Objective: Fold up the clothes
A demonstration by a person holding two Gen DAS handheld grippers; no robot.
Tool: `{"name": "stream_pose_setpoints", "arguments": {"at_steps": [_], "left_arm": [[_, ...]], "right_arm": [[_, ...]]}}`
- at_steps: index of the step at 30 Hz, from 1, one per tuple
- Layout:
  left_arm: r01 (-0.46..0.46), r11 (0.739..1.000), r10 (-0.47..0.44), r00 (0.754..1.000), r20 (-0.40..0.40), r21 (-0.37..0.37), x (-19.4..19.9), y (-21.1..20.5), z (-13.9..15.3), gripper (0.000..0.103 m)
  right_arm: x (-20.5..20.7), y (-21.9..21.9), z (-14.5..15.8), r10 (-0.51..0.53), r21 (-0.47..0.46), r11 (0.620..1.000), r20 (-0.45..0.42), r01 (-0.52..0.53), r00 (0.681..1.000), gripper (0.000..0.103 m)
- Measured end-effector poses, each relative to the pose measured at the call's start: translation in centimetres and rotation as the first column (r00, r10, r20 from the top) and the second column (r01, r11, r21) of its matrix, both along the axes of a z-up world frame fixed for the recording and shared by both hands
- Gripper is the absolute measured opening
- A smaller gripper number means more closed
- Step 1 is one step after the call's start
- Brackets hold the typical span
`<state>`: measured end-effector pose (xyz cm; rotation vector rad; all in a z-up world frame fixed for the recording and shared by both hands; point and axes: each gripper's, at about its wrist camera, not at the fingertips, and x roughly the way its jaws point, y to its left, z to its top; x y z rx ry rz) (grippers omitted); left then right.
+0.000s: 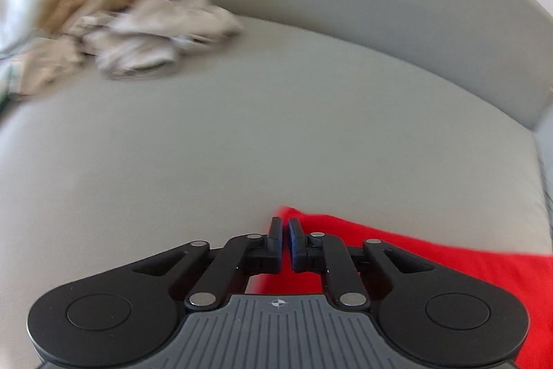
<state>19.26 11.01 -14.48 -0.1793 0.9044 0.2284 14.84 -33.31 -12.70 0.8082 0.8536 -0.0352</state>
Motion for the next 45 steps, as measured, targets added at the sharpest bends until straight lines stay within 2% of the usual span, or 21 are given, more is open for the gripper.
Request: {"name": "stream_pose_setpoints", "arguments": {"at_steps": [1,2,4,5,6,8,10,12,14,17,20,23,24,25,26,28,30,33,36,43,45], "left_arm": [[-0.029,0.999,0.029,0.999,0.025,0.025,-0.7,0.4,1.1,0.014],[-0.022,1.000,0.021,0.998,0.067,0.018,-1.9,0.6,2.7,0.016],[0.016,0.999,-0.012,0.995,0.103,-0.038,-4.6,1.2,5.3,0.021],[0.037,0.997,-0.029,0.992,0.120,-0.067,-6.0,1.5,6.6,0.022],[0.060,0.995,-0.051,0.992,0.119,-0.081,-7.6,1.8,7.6,0.029],[0.127,0.988,-0.116,0.985,0.124,-0.091,-10.8,2.0,9.4,0.035],[0.189,0.978,-0.178,0.976,0.126,-0.083,-13.7,1.4,10.6,0.041],[0.241,0.968,-0.232,0.966,0.118,-0.072,-16.2,0.5,11.1,0.045],[0.266,0.961,-0.259,0.961,0.100,-0.071,-17.9,-0.9,10.7,0.048],[0.278,0.959,-0.275,0.960,0.052,-0.060,-19.7,-3.2,9.0,0.052],[0.263,0.962,-0.264,0.964,-0.006,-0.073,-20.9,-5.0,7.0,0.052],[0.282,0.955,-0.287,0.957,-0.046,-0.090,-22.0,-6.8,5.8,0.052],[0.290,0.953,-0.295,0.954,-0.050,-0.087,-22.3,-7.3,5.6,0.053],[0.294,0.952,-0.299,0.953,-0.055,-0.081,-22.4,-7.6,5.4,0.053],[0.297,0.952,-0.301,0.952,-0.058,-0.074,-22.4,-7.9,5.3,0.053],[0.295,0.953,-0.298,0.953,-0.053,-0.066,-22.3,-8.1,5.2,0.058],[0.288,0.955,-0.292,0.955,-0.047,-0.075,-22.1,-8.2,5.0,0.060],[0.277,0.957,-0.282,0.958,-0.052,-0.090,-21.4,-8.3,4.8,0.060],[0.264,0.959,-0.269,0.962,-0.041,-0.101,-20.8,-8.5,4.7,0.060],[0.251,0.960,-0.256,0.966,-0.022,-0.121,-19.1,-9.0,4.3,0.060],[0.255,0.959,-0.260,0.965,-0.026,-0.126,-18.8,-9.0,4.0,0.060]], "right_arm": [[-0.4,-0.5,0.3,-0.018,0.000,1.000,0.001,0.018,1.000,0.010],[-0.9,-1.0,0.6,-0.037,0.001,0.999,0.001,0.037,0.999,0.010],[-1.7,-1.9,1.2,-0.074,0.002,0.997,0.002,0.074,0.997,0.011],[-2.2,-2.4,1.5,-0.092,0.002,0.996,0.003,0.092,0.996,0.016],[-3.4,-2.7,2.6,-0.092,0.011,0.996,0.018,0.091,0.996,0.022],[-6.9,-3.2,5.7,-0.069,0.039,0.997,0.067,0.067,0.995,0.051],[-10.1,-3.2,7.7,-0.048,0.042,0.998,0.109,0.043,0.993,0.054],[-13.3,-3.0,9.7,-0.026,0.040,0.999,0.150,0.020,0.988,0.063],[-15.4,-3.0,10.2,-0.021,0.068,0.998,0.162,0.010,0.987,0.074],[-17.7,-3.0,9.5,-0.021,0.113,0.994,0.146,0.004,0.989,0.076],[-18.8,-2.7,7.5,-0.030,0.106,0.994,0.142,0.015,0.989,0.076],[-18.5,-2.1,6.0,-0.084,-0.051,0.994,0.188,0.095,0.979,0.077],[-18.1,-1.9,5.7,-0.111,-0.118,0.984,0.204,0.137,0.973,0.080],[-17.6,-1.8,5.3,-0.134,-0.177,0.969,0.222,0.175,0.966,0.087],[-17.1,-1.7,4.9,-0.150,-0.216,0.955,0.231,0.201,0.961,0.089],[-16.0,-1.7,4.0,-0.145,-0.225,0.957,0.176,0.183,0.974,0.089],[-15.0,-2.0,3.0,-0.104,-0.161,0.979,0.129,0.124,0.986,0.089],[-14.2,-2.5,2.1,-0.109,-0.157,0.978,0.179,0.138,0.978,0.089],[-12.7,-2.8,1.9,-0.140,-0.243,0.948,0.253,0.203,0.957,0.090],[-7.6,-1.4,0.2,-0.125,-0.433,0.872,0.256,0.229,0.959,0.091],[-6.4,-0.5,-0.1,-0.085,-0.522,0.828,0.245,0.205,0.966,0.093]]}}
